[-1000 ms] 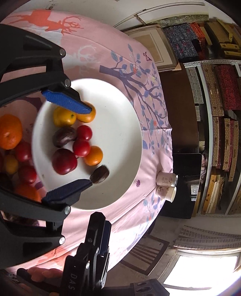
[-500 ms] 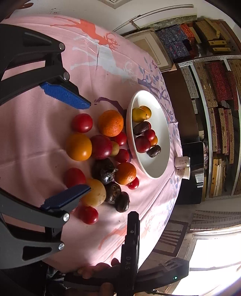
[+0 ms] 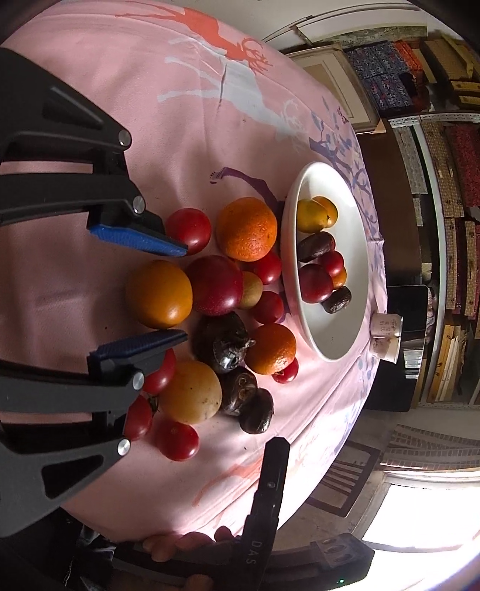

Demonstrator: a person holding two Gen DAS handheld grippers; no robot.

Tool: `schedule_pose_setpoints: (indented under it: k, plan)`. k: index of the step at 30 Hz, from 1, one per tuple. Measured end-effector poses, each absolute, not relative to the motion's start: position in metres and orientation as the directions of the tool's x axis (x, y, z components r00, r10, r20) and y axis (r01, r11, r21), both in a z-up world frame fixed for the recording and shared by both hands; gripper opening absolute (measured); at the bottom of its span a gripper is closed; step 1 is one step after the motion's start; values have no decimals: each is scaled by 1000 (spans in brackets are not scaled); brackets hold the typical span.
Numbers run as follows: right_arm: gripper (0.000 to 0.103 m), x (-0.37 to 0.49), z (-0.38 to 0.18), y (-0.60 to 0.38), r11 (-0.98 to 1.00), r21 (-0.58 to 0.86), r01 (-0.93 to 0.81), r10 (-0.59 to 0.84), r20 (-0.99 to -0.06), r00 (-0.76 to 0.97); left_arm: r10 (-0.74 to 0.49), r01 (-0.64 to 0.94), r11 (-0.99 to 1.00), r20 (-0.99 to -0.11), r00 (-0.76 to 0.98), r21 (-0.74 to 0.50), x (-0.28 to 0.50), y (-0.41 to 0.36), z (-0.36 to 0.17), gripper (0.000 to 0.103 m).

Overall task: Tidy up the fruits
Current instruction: 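Grasp an orange tomato with the left tool while the right tool grasps a red cherry tomato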

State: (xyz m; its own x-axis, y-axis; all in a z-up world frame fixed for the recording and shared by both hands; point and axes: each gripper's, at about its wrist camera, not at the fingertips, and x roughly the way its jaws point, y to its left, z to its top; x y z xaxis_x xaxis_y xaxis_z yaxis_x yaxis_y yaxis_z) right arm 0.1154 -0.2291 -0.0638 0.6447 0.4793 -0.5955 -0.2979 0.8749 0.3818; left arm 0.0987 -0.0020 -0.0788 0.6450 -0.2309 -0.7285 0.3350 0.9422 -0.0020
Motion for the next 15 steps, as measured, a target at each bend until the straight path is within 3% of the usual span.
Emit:
schedule_pose_setpoints:
  k: [4, 9, 15]
  plan:
    - [56, 112, -63, -227, 872, 374, -316, 487, -589, 645, -238, 343, 939, -716, 657, 3, 95, -2, -78, 36]
    - [56, 90, -60, -211, 850, 315, -421, 524, -581, 623, -266, 339, 941, -632, 728, -6, 75, 5, -67, 36]
    - [54, 61, -70, -168, 820, 187, -540, 512, -660, 550, -293, 315, 946, -640, 710, -84, 75, 17, -70, 36]
